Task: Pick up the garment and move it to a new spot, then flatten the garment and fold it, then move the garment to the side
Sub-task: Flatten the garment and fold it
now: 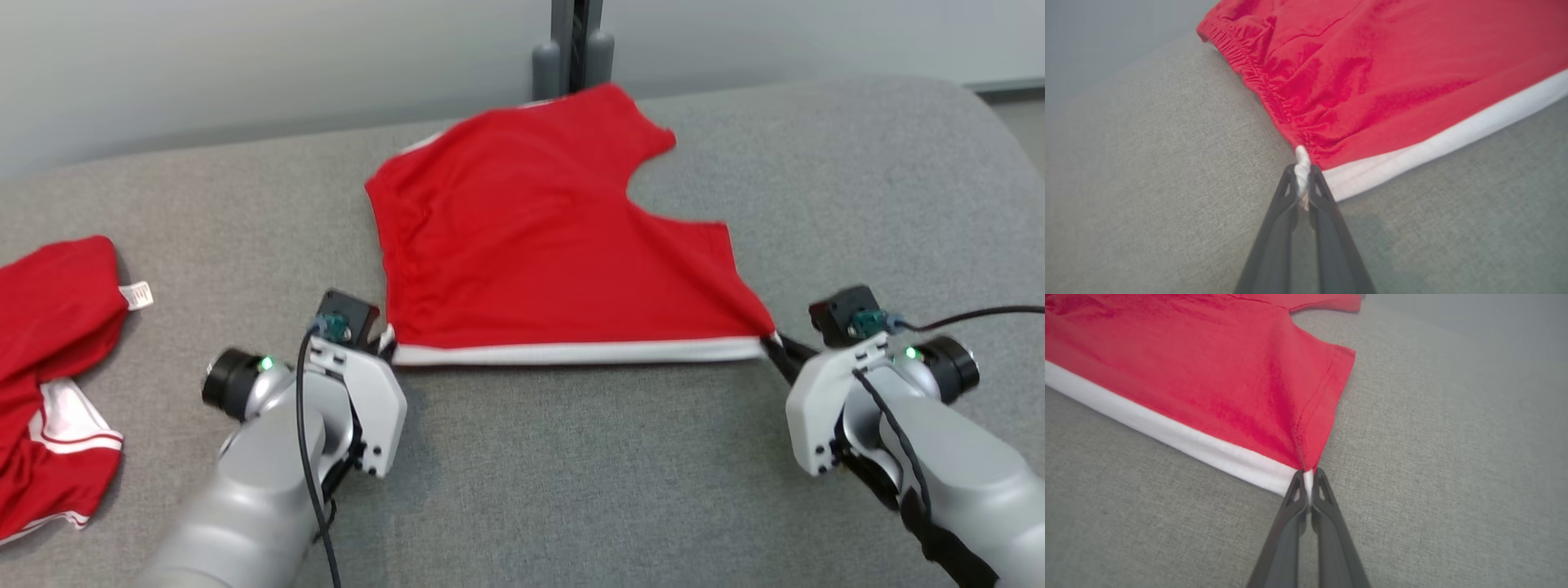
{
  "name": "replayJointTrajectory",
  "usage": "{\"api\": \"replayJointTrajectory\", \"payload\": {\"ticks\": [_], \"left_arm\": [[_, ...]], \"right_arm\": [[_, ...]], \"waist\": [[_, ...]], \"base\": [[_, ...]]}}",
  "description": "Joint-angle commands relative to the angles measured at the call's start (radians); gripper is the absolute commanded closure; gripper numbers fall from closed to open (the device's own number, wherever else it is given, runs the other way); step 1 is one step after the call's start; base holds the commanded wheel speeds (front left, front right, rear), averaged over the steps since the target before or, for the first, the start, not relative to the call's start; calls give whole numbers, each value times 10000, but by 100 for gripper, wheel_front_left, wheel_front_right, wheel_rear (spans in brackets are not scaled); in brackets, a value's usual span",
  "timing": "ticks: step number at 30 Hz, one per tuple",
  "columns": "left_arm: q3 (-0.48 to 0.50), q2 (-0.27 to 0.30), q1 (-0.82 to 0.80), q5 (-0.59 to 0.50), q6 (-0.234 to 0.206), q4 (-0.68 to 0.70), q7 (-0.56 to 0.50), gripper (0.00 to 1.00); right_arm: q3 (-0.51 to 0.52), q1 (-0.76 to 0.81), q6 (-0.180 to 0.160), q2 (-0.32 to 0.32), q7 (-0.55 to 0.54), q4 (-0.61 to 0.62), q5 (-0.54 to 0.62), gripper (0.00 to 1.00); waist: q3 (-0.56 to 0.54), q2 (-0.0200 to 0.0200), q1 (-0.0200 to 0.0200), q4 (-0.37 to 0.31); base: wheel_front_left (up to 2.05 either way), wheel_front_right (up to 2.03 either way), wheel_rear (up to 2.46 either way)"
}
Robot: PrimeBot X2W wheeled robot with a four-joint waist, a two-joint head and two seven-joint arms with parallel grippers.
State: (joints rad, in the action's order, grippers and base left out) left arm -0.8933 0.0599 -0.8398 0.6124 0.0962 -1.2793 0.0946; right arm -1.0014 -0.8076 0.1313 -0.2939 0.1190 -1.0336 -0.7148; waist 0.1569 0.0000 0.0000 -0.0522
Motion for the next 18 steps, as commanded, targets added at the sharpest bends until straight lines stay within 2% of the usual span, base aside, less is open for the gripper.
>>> {"api": "replayJointTrajectory", "payload": {"ticks": [1,6,7,10,18], "left_arm": [[39,119,269,115,37,-62,35,100],[69,58,1081,454,178,105,6,100],[130,40,1408,630,211,217,-15,100],[194,-3,1904,919,255,436,18,100],[370,-21,3204,1749,328,1417,-166,100]], "right_arm": [[-115,260,-10,-252,-166,83,-297,100],[-960,904,-18,-1007,-891,802,-1332,100],[-1437,1149,-18,-1383,-1159,1383,-1725,100],[-2014,1518,-18,-2064,-1674,2305,-2528,100],[-2583,2134,-18,-3779,-2909,4494,-4196,100]], "waist": [[-369,0,0,31],[-989,0,0,110],[-1212,0,0,141],[-1499,0,0,170],[-1813,0,0,231]], "base": [[0,0,0],[0,0,0],[0,0,0],[0,0,0],[0,0,0]]}}
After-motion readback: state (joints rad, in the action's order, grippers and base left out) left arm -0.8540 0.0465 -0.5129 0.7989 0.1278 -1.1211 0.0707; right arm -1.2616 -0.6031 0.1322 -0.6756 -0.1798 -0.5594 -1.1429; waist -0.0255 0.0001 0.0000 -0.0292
